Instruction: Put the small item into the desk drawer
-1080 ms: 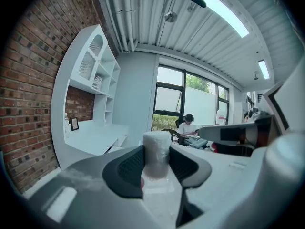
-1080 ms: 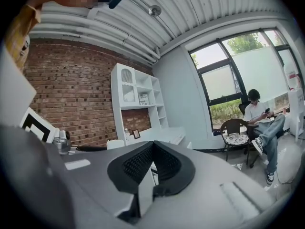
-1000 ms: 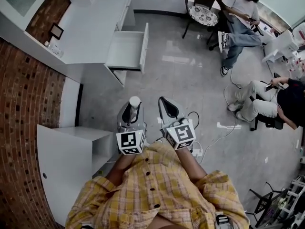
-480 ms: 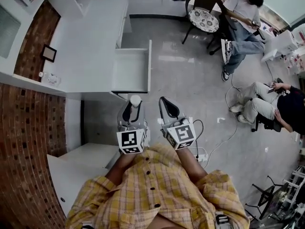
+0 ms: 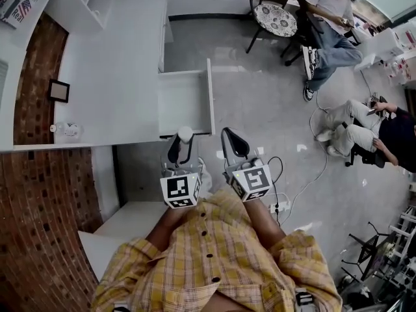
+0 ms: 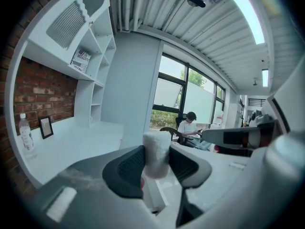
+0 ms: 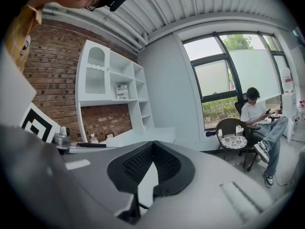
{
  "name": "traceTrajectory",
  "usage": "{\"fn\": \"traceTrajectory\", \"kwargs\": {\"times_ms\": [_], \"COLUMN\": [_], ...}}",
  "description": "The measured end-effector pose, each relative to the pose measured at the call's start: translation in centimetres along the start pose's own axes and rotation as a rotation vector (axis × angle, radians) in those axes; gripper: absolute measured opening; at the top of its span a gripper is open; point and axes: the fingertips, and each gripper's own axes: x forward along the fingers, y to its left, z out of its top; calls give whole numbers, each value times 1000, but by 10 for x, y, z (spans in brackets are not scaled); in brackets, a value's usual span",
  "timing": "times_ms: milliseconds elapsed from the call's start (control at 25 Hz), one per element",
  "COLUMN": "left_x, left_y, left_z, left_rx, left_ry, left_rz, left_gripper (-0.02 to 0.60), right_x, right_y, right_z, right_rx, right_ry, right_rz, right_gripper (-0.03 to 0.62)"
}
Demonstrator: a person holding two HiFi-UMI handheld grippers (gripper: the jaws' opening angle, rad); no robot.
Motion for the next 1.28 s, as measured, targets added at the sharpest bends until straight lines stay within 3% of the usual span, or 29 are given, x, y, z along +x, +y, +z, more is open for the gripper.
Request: {"fn": "traceTrajectory", "kwargs": {"times_ms": [800, 1280], "left_x": [74, 126], "left_y": [38, 57], "left_z": [-34, -58], "left_rx": [-29, -44], "left_ry": [140, 225], "left_rz": [27, 61], "left_gripper": [169, 169], "right_x": [75, 115], "right_y": [-42, -91], "right_z": [-32, -60], "right_rx": [65, 102], "right_ry": [71, 131], "right_rz": [4, 2], "right_gripper": [-2, -2]}}
